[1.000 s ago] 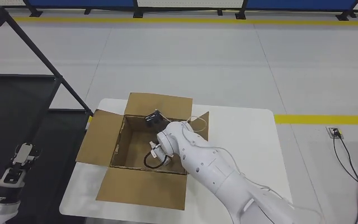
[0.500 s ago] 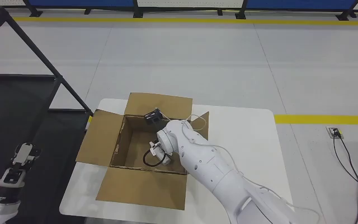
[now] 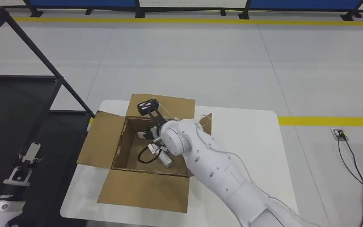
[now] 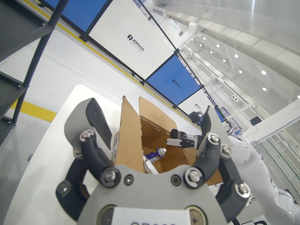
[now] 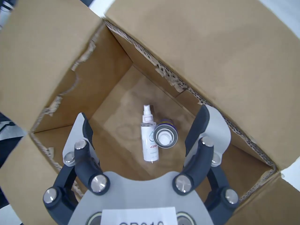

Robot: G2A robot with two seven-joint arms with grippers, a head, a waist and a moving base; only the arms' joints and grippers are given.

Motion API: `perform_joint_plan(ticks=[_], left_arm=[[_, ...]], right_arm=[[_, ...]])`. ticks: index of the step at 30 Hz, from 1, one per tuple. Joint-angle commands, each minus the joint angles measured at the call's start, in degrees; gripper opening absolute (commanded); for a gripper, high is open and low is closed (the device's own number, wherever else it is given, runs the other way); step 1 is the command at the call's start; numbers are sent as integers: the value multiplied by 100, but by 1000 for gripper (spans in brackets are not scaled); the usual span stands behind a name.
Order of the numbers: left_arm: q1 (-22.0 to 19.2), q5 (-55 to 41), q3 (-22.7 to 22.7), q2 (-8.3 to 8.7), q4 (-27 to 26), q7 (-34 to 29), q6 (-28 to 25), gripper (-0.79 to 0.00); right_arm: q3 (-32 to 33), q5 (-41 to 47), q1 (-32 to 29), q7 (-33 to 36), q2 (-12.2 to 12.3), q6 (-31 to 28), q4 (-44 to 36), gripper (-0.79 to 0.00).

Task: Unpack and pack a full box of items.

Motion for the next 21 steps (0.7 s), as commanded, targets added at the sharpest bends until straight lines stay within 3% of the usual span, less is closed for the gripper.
perform_joint_plan(ticks=[1,5,9,14,21], left_arm=[[-187,194,135,21,216,-165,84,0],[-583,624,483,63,696,-520,143,0],[-1008,877,844,89,1246,-793,137,0],[-1340,938,1200,114,1654,-1238,-140,0],[-1208,656,1235,147,1386,-1581,-500,0]], right_arm=[[334,-240,-551,63,183,-81,-1018,0],[1047,-653,-1819,239,505,-322,-2920,0],[1650,-689,-2841,309,700,-655,-4176,0],[2277,-669,-3787,49,844,-727,-5139,0],[3161,-477,-4641,-33,990,-678,-5765,0]])
